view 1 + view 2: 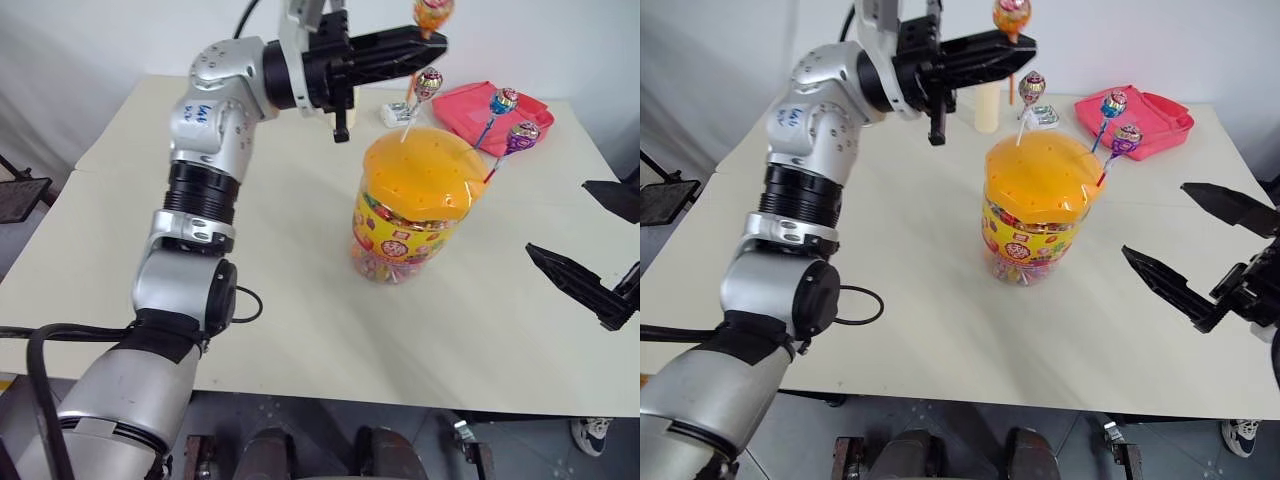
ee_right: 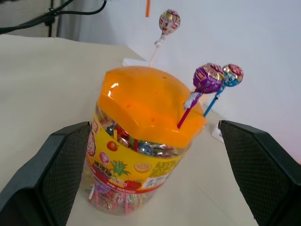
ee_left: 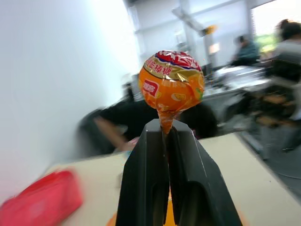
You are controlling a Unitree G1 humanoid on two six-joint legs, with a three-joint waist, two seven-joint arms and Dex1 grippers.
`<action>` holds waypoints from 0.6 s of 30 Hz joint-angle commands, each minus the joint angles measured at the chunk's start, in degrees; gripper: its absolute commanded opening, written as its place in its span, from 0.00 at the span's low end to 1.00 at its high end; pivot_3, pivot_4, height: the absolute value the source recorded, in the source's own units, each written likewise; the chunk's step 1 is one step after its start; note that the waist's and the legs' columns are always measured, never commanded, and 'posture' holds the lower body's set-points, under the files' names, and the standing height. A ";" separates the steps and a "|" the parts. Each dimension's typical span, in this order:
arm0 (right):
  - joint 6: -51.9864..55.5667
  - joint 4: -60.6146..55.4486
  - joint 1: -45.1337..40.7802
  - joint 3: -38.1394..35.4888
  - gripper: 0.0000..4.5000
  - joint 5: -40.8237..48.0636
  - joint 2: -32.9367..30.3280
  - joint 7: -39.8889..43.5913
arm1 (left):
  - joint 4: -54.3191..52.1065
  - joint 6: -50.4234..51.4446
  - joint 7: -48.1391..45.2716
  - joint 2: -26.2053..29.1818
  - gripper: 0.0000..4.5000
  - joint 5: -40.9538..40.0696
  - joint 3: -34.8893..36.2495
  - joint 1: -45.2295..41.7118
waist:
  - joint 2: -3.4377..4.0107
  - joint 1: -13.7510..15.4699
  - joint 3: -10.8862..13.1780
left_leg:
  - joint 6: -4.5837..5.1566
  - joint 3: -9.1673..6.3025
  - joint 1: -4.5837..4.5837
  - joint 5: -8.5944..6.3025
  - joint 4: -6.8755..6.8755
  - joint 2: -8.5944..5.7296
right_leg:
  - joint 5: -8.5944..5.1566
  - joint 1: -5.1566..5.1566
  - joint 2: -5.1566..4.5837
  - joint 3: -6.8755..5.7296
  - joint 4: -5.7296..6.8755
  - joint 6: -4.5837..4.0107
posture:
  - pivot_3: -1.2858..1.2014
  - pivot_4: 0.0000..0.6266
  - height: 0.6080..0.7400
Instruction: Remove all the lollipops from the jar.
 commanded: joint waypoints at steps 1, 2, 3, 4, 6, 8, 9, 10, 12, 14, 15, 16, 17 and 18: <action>-1.21 1.96 -1.61 0.86 1.00 1.96 -1.46 4.55 | -4.75 8.32 7.73 4.42 0.00 3.12 -0.36 -1.91 | -0.03 -0.14 0.02 | 0.00 -0.01 0.00 0.00 0.00 0.01 | 0.00 0.00 0.01 -0.01 0.00 0.00 | 0.52 0.24 1.00; -1.11 2.67 -1.91 1.37 1.00 2.13 -1.77 5.92 | -5.50 11.86 10.38 6.11 0.00 4.54 -0.91 -1.50 | -0.01 -0.22 0.03 | 0.00 -0.01 -0.01 0.00 0.00 0.00 | 0.00 0.00 0.01 0.00 0.00 0.00 | 0.52 0.24 1.00; -0.98 3.38 -2.22 1.89 1.00 2.01 -2.07 6.94 | -6.22 15.17 13.03 7.71 0.00 6.09 -1.46 -0.89 | -0.02 -0.36 0.03 | 0.00 0.00 -0.01 0.00 0.00 0.00 | 0.00 0.00 0.00 0.00 0.00 0.00 | 0.52 0.24 1.00; -0.91 4.18 -2.67 2.49 1.00 1.60 -2.33 7.53 | -6.89 18.31 15.45 9.14 0.00 7.41 -1.92 -0.09 | -0.02 -0.38 0.03 | 0.00 -0.01 0.00 0.00 0.00 0.00 | 0.00 0.00 0.00 0.00 0.01 0.00 | 0.52 0.24 1.00; -1.24 5.88 -3.93 4.03 1.00 0.25 -2.75 7.84 | -8.38 23.33 19.10 11.80 0.00 9.84 -2.94 2.30 | -0.02 -0.47 0.03 | 0.00 -0.02 0.00 0.00 0.00 0.00 | 0.00 0.00 0.00 0.00 0.01 0.00 | 0.52 0.24 1.00; -1.74 7.33 -5.31 5.89 1.00 -1.14 -2.83 8.22 | -10.04 30.50 22.27 14.75 0.00 12.65 -4.95 5.83 | -0.01 -0.61 0.03 | 0.00 -0.02 0.01 0.00 0.02 0.00 | 0.00 0.01 -0.02 0.01 0.03 0.00 | 0.52 0.24 1.00; -1.92 7.87 -6.03 6.95 1.00 -1.72 -2.82 8.34 | -10.47 34.89 23.61 16.15 0.00 14.31 -6.58 7.77 | -0.01 -0.79 0.03 | 0.00 -0.02 0.01 0.00 0.01 0.00 | 0.00 0.00 -0.02 0.00 0.04 0.00 | 0.52 0.24 1.00; -2.08 8.30 -6.81 8.08 1.00 -2.12 -2.77 8.42 | -11.10 38.59 24.82 17.51 0.00 16.05 -8.47 10.18 | -0.01 -0.88 0.03 | 0.00 -0.02 0.01 0.00 0.01 0.00 | 0.00 0.00 -0.02 0.01 0.05 0.00 | 0.52 0.24 1.00; -2.31 8.84 -7.90 9.52 1.00 -2.66 -2.61 8.46 | -12.05 42.38 26.64 18.49 0.00 17.35 -9.56 13.33 | -0.01 -1.09 0.03 | -0.01 -0.01 0.02 0.00 0.00 0.00 | 0.00 -0.01 -0.01 0.01 0.07 0.00 | 0.52 0.24 1.00; -2.55 9.31 -8.89 10.79 1.00 -3.26 -2.36 8.49 | -11.84 45.13 29.05 18.38 0.00 18.05 -9.27 15.59 | -0.13 -0.99 0.19 | -0.01 -0.02 0.00 0.01 0.00 0.01 | 0.00 -0.03 0.00 0.00 0.07 0.00 | 0.52 0.24 1.00; -2.83 9.75 -9.55 11.96 1.00 -3.96 -2.16 8.43 | -10.28 45.02 31.38 18.20 0.00 19.33 -9.39 17.79 | -0.22 -0.96 0.24 | -0.02 -0.03 -0.07 0.01 0.03 0.01 | 0.00 -0.08 -0.01 -0.01 0.07 0.00 | 0.52 0.24 1.00; -3.20 10.31 -10.21 13.18 1.00 -4.67 -2.00 8.71 | -8.31 46.69 33.75 17.82 0.00 21.01 -10.59 19.70 | -0.23 -0.97 0.25 | -0.02 -0.05 -0.11 0.01 0.05 0.01 | 0.00 -0.09 -0.01 -0.02 0.06 0.00 | 0.52 0.24 1.00; -3.46 10.79 -10.99 14.17 1.00 -5.19 -1.85 8.73 | -7.85 47.19 34.77 17.60 0.00 21.90 -11.62 21.59 | -0.23 -1.01 0.25 | -0.01 -0.06 -0.09 0.01 0.09 0.01 | 0.00 -0.05 -0.02 -0.02 0.06 0.00 | 0.52 0.24 1.00; -3.64 11.08 -11.63 14.78 1.00 -5.40 -1.71 8.67 | -7.18 48.63 35.38 17.18 0.00 22.05 -11.82 22.13 | -0.23 -1.02 0.25 | -0.01 -0.03 -0.08 0.00 0.08 -0.01 | 0.00 -0.05 -0.04 -0.01 0.05 0.01 | 0.52 0.24 1.00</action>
